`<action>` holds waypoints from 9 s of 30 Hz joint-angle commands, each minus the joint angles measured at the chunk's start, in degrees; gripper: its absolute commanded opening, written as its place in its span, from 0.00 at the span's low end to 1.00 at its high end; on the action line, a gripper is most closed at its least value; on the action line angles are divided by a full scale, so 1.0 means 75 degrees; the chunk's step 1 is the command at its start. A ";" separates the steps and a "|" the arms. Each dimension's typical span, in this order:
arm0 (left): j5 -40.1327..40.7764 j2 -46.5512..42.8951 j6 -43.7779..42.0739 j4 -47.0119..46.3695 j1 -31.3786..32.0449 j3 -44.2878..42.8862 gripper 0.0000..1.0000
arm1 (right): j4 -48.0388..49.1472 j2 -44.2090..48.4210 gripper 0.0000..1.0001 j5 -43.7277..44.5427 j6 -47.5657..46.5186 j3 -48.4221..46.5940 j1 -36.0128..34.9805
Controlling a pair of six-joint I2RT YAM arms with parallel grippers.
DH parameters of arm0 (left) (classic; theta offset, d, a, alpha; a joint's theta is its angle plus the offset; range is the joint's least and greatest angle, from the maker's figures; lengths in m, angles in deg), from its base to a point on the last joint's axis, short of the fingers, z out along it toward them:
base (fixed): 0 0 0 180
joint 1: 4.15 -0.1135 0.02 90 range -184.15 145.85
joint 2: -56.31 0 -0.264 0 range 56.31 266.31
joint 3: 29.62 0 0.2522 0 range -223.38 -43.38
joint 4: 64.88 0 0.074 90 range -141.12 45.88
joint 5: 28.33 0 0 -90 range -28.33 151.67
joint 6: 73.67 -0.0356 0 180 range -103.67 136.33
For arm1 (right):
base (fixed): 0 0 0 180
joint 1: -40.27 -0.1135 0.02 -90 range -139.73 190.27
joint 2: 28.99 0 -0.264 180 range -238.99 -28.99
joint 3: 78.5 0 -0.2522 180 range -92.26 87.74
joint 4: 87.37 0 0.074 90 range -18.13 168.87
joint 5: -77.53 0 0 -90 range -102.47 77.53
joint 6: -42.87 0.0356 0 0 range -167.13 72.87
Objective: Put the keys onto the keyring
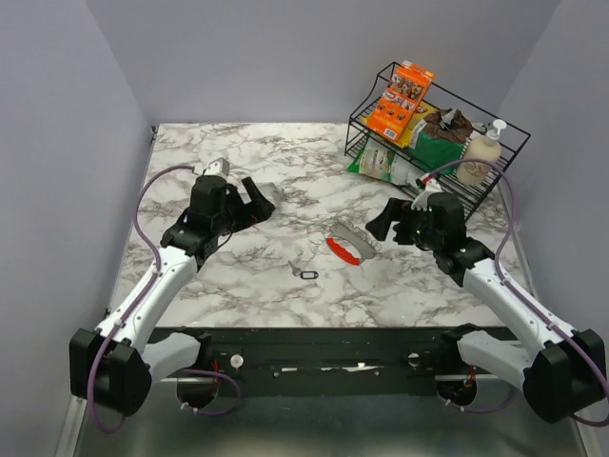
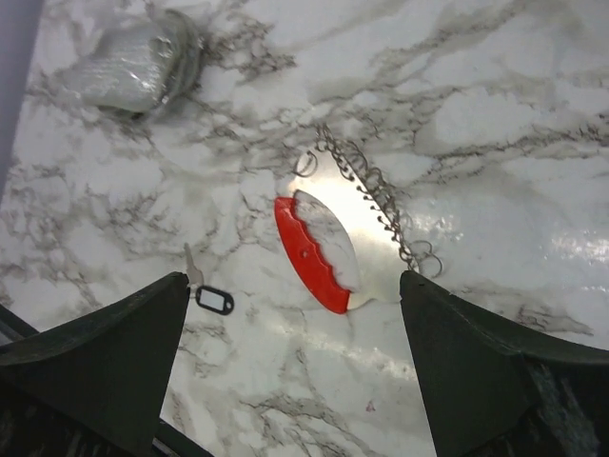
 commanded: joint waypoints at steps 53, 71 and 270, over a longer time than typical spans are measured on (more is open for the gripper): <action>-0.3001 0.4107 0.0004 -0.2324 0.2994 -0.1746 0.99 | 0.0820 -0.3179 0.47 -0.1213 0.0879 0.0906 0.1148; -0.3024 0.4213 0.0168 -0.2535 0.3006 -0.1640 0.99 | 0.1476 -0.3427 0.14 -0.1518 0.0786 0.0976 0.1148; -0.3834 0.1529 -0.5797 -0.3261 0.2045 -0.0141 0.00 | -0.1583 -0.1269 1.00 -0.4718 -0.2497 -0.2610 -0.0340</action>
